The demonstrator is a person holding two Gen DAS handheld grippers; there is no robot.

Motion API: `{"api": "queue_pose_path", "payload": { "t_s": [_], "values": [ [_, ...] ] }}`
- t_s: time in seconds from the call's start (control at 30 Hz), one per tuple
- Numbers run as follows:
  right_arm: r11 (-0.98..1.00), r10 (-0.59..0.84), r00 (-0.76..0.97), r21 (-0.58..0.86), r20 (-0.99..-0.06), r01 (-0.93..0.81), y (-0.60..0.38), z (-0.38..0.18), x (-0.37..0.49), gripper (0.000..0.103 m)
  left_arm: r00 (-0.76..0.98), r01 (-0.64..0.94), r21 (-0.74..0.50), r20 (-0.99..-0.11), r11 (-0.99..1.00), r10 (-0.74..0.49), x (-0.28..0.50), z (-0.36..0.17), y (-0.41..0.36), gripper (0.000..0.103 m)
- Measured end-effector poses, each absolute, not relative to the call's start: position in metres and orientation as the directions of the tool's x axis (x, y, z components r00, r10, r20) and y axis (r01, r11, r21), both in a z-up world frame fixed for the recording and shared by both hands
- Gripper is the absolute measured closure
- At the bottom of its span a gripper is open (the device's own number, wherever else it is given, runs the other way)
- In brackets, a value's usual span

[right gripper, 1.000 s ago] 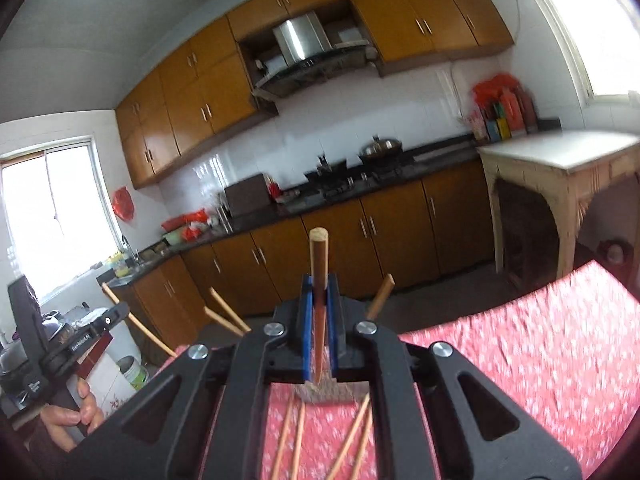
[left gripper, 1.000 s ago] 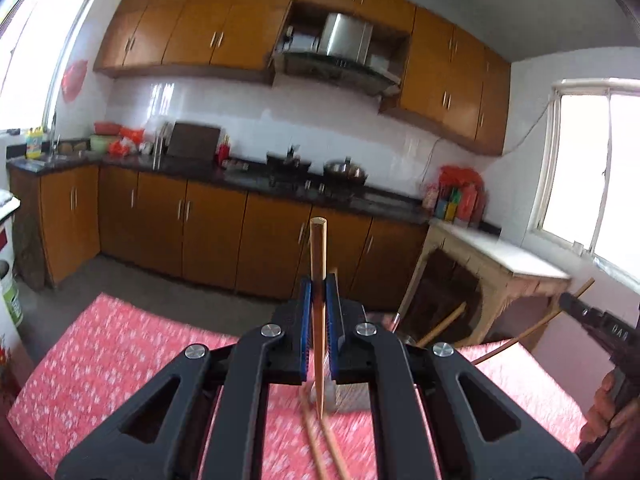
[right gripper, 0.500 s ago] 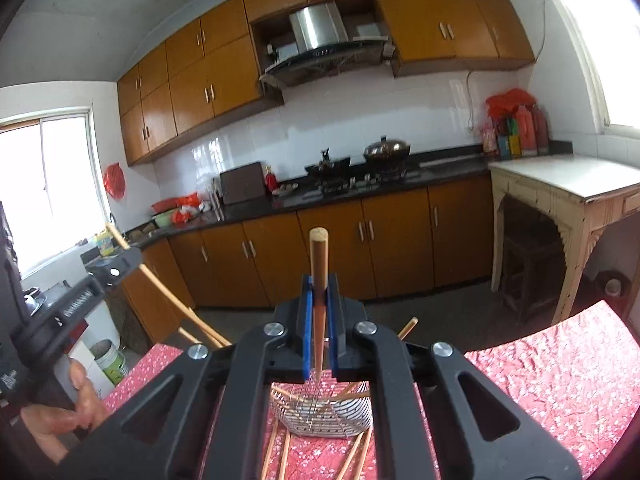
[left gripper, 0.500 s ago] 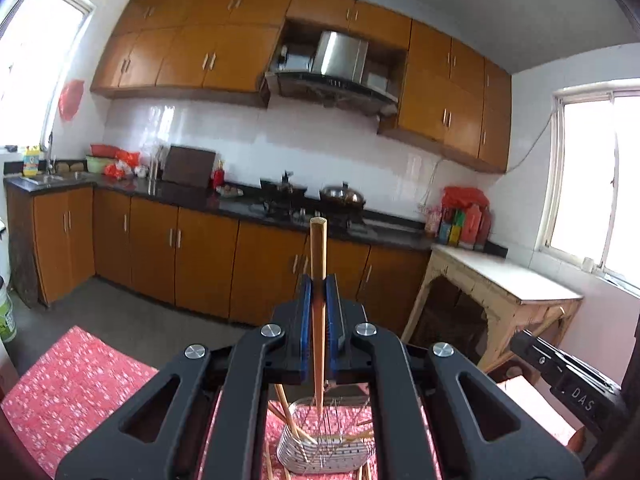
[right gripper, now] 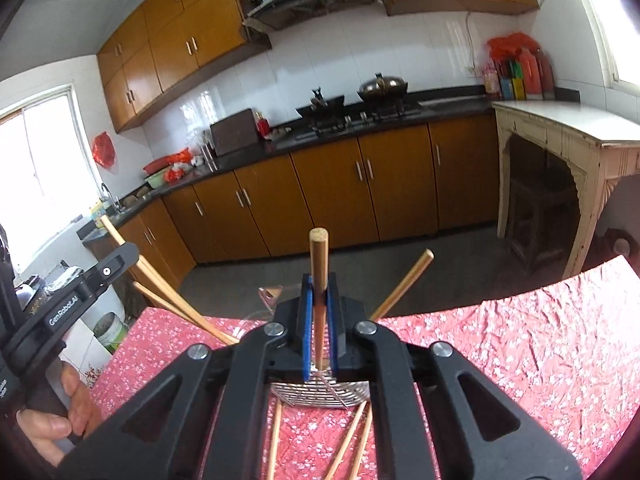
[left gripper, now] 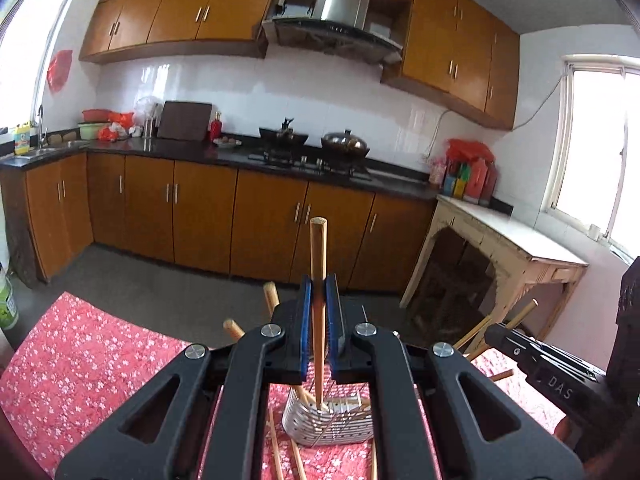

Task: Organize utensils
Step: 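Lower the chopsticks into the holder and open the left tool while the right tool opens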

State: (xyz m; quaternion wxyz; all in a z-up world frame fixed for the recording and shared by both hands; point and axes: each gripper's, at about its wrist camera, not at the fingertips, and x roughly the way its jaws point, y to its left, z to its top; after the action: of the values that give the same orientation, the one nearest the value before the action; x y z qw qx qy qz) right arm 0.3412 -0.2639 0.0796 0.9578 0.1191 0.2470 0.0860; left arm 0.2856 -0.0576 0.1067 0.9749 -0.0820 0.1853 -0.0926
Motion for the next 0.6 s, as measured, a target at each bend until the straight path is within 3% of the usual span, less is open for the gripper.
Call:
{"api": "queue_pose_path", "payload": {
  "t_s": [0.2, 0.3, 0.37, 0.6],
  "values": [
    [0.961, 0.193, 0.861, 0.269, -0.471, -0.068, -0.267, 0.069, 0.343, 0.090, 0.892, 0.130, -0.202, -0.403, 0.971, -0.203, 0.295, 0.095, -0.051, 0.096],
    [0.961, 0.178, 0.873, 0.271, -0.454, -0.055, -0.276, 0.073, 0.337, 0.073, 0.894, 0.125, -0.204, -0.402, 0.971, -0.199, 0.293, 0.097, -0.047, 0.096],
    [0.963, 0.162, 0.887, 0.264, -0.433, -0.048, -0.278, 0.079, 0.328, 0.069, 0.896, 0.122, -0.203, -0.398, 0.972, -0.196, 0.289, 0.100, -0.043, 0.095],
    [0.966, 0.136, 0.909, 0.257, -0.395, -0.032, -0.287, 0.091, 0.298, 0.068, 0.905, 0.101, -0.219, -0.385, 0.970, -0.181, 0.275, 0.110, -0.034, 0.095]
  ]
}}
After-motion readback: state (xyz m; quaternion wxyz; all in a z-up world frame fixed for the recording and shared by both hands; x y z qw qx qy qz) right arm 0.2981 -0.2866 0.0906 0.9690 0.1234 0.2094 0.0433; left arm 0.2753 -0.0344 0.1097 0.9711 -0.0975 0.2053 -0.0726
